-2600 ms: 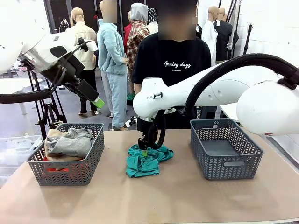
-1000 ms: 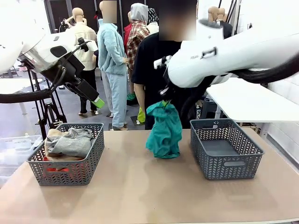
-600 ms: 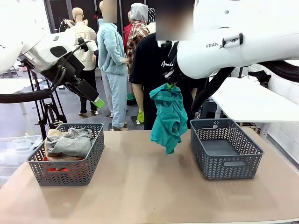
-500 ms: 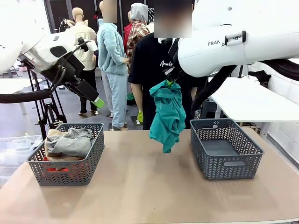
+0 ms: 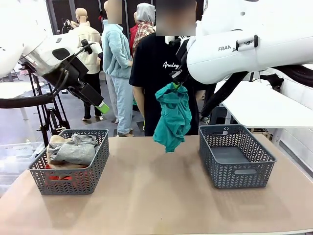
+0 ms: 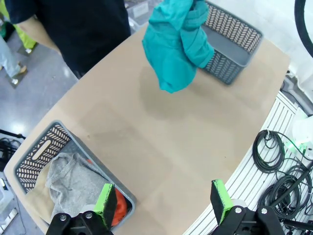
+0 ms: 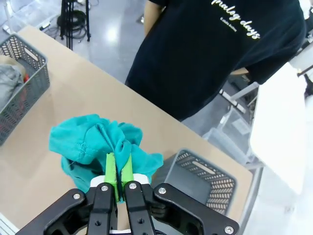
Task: Sort the tops and bottoms.
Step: Lift clothes from the center of the table with your right hand.
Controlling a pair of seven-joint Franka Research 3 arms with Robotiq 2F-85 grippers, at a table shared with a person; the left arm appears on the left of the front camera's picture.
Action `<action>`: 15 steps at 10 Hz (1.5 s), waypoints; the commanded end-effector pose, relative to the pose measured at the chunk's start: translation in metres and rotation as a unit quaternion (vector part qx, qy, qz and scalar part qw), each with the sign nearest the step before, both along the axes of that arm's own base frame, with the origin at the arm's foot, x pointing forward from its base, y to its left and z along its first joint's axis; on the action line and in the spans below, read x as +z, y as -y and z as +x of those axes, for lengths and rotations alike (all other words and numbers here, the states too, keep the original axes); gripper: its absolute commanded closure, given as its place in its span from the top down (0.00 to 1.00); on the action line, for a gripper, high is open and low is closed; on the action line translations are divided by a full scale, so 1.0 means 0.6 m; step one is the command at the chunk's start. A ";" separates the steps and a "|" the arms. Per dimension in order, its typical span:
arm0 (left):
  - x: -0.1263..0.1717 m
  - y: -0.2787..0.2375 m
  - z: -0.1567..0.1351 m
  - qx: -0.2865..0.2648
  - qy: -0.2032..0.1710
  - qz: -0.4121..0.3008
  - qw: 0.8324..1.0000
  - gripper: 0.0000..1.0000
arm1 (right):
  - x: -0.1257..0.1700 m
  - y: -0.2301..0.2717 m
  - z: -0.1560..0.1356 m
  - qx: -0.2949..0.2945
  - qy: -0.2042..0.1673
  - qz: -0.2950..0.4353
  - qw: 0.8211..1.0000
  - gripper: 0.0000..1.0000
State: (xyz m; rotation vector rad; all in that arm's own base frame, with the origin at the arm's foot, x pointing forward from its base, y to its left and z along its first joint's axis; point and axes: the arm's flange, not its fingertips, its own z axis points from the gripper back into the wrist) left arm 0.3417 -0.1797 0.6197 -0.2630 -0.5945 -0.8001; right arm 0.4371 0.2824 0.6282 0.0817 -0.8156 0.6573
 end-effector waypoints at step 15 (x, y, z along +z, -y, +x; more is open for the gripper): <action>0.000 -0.002 0.000 0.003 -0.001 -0.002 1.000 1.00 | 0.009 0.001 -0.001 -0.007 -0.002 -0.003 1.000 0.00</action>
